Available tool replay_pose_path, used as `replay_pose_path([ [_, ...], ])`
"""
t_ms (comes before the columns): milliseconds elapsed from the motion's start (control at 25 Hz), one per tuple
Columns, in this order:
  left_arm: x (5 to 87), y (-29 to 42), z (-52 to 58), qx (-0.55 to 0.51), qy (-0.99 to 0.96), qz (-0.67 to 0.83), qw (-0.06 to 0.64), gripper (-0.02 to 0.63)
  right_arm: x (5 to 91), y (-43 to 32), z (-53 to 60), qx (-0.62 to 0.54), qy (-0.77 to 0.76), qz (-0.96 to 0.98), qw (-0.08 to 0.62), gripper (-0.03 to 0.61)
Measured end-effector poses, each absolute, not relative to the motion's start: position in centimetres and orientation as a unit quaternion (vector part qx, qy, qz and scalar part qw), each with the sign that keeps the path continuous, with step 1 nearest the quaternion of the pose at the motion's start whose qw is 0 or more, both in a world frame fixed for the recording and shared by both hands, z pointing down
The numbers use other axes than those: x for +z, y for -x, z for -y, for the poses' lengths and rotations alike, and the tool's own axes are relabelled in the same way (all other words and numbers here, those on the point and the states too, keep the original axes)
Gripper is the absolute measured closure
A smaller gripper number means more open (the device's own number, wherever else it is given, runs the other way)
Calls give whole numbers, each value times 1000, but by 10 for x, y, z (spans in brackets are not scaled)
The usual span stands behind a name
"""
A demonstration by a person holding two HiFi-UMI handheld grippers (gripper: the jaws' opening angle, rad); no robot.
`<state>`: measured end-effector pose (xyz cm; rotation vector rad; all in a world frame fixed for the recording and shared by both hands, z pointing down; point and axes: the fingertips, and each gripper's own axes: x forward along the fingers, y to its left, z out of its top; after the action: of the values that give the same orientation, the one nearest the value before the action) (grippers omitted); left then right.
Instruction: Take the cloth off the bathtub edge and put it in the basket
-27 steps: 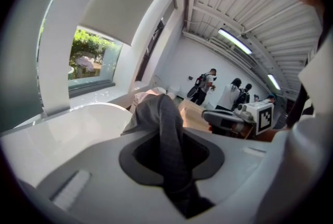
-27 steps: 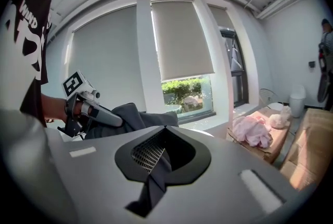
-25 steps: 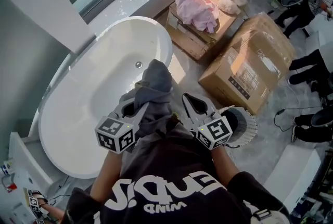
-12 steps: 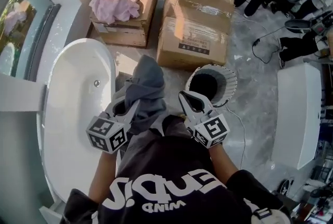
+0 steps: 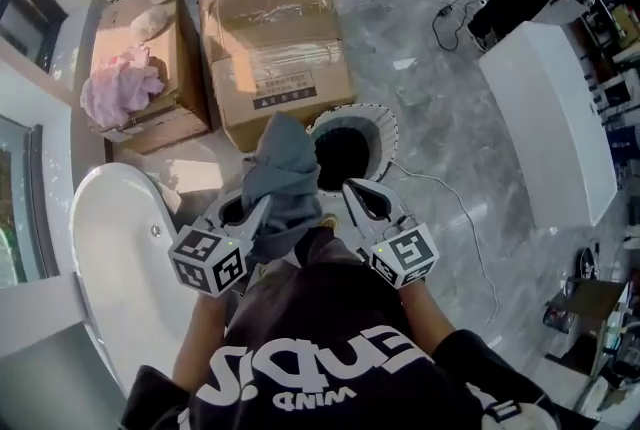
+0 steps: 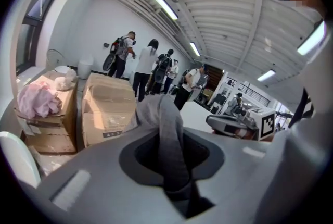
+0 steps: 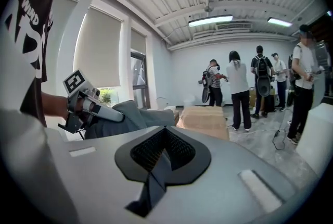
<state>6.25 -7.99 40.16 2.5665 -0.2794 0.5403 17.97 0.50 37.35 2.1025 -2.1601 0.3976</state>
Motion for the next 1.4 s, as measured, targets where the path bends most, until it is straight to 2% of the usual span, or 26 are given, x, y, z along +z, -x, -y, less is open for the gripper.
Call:
replay_pose_path([
  [320,403,-174,55,222,-951,6,216,548,383,-272,-42,138,-753,643,22,569],
  [600,410,-235,44,247,-948,-32,197,548,380,-320,-56,133,-781,610,-4,569],
  [1400,408,-324,61,281,-934,-136,172,548,382,-392,-49,141,-843,518,-27,569],
])
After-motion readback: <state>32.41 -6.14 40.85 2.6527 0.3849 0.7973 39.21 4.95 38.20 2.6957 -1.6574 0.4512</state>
